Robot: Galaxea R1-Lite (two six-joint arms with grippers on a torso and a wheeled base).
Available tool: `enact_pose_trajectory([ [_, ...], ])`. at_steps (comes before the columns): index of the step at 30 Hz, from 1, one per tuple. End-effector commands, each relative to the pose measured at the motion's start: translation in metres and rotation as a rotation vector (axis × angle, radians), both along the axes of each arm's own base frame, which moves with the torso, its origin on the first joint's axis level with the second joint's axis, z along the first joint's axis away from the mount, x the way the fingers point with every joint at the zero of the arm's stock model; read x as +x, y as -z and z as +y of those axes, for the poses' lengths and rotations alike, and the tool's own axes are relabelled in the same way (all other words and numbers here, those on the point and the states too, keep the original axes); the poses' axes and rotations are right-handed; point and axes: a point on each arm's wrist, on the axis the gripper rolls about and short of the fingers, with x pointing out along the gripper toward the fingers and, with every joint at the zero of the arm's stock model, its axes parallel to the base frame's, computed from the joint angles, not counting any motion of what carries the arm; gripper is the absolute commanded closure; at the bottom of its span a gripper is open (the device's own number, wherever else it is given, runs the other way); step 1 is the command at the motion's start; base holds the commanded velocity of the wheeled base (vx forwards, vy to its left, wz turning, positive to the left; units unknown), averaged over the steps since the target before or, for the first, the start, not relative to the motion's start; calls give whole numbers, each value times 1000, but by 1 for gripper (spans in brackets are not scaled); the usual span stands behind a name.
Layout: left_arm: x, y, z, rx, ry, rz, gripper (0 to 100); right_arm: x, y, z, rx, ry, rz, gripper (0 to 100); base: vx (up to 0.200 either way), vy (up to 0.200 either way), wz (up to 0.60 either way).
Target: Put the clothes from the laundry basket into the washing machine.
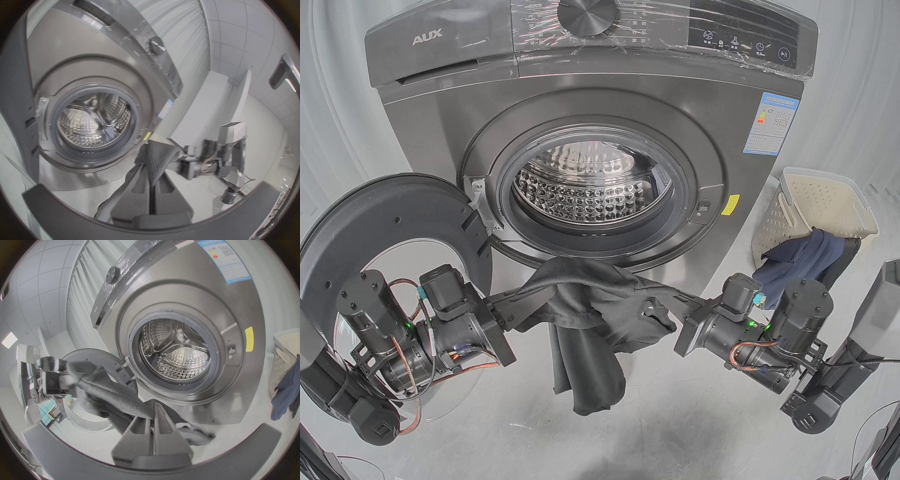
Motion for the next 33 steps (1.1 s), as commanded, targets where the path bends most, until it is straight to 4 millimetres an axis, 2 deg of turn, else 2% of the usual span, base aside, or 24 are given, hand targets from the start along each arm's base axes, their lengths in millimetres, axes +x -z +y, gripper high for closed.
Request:
enact_pose_trajectory([
  [1, 15, 15, 6, 28, -54, 45, 100, -12, -18, -12, 28, 9, -38, 100, 0, 0, 0],
  [5, 23, 28, 7, 77, -74, 57, 100, -21, -31, -15, 55, 5, -69, 100, 0, 0, 0],
  [15, 32, 35, 4, 92, -80, 60, 100, -29, -27, -18, 41, -7, -47, 100, 0, 0, 0],
  [16, 33, 34, 4, 89, -81, 59, 0, -29, -27, -18, 41, -7, -47, 100, 0, 0, 0],
  [23, 34, 48, 2, 113, -112, 111, 0, -33, -25, -11, 40, -33, -41, 100, 0, 0, 0],
  [33, 32, 49, -9, 113, -95, 108, 0, -31, -18, -3, 22, -29, -17, 100, 0, 0, 0],
])
